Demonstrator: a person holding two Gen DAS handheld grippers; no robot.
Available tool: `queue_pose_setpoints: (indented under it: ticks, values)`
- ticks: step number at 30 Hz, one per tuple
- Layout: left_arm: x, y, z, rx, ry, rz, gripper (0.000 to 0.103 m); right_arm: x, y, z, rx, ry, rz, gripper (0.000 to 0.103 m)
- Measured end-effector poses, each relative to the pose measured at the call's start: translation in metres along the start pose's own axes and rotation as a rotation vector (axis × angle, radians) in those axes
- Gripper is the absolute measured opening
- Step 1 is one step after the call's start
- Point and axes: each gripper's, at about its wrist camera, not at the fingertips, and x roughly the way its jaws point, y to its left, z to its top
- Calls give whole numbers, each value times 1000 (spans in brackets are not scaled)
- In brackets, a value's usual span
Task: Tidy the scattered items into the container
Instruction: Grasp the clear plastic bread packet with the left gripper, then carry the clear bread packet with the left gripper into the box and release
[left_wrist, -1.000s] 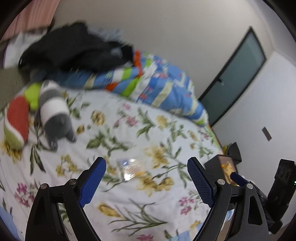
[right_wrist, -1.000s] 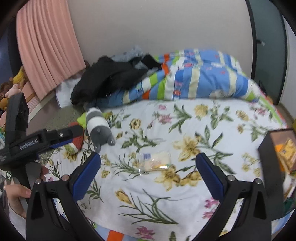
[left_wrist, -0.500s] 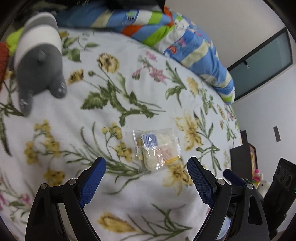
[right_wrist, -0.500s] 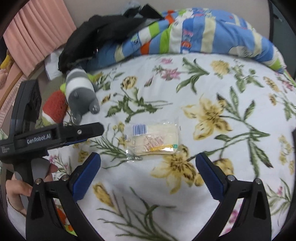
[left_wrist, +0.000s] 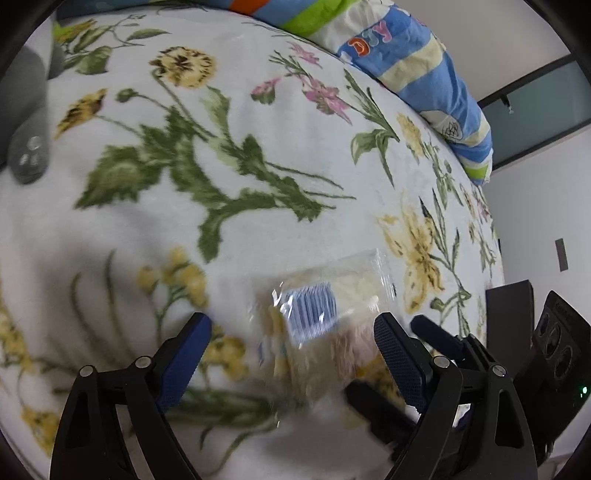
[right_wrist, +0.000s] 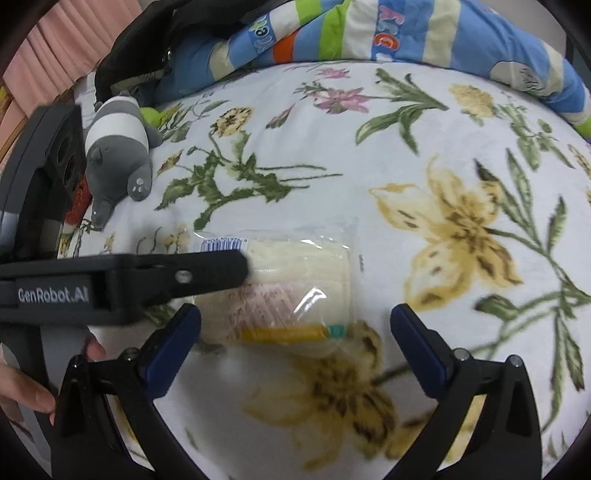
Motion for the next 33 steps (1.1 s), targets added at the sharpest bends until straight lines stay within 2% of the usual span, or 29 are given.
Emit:
queue_pose_setpoints:
  ticks: [3,7,9,13,14,17,25,33]
  values:
    - [8,-7,4,29,-21,33,90,12,3,0,-4,12,32,103]
    - [14,-18,3,88,-62,74,89,19,10,0,-41,-13,41,103]
    - [18,-22,1,117,-70,101,85,17,8,0,-26,-28,61,99]
    - [13,-31,0,137,-79,104,60,10,4,-2,11,-53,79,91]
    - [12,-34,-1,145,-80,112,57,9,3,-3,22,-51,85,90]
    - [5,-45,-5,161,-84,122,56,-3,2,-6,30,-63,84,88]
    - [-43,-102,-18,234,-153,120,56,-71,-4,-9,24,-165,75,88]
    - [-101,-184,-37,333,-236,91,56,-171,-20,-15,28,-302,41,88]
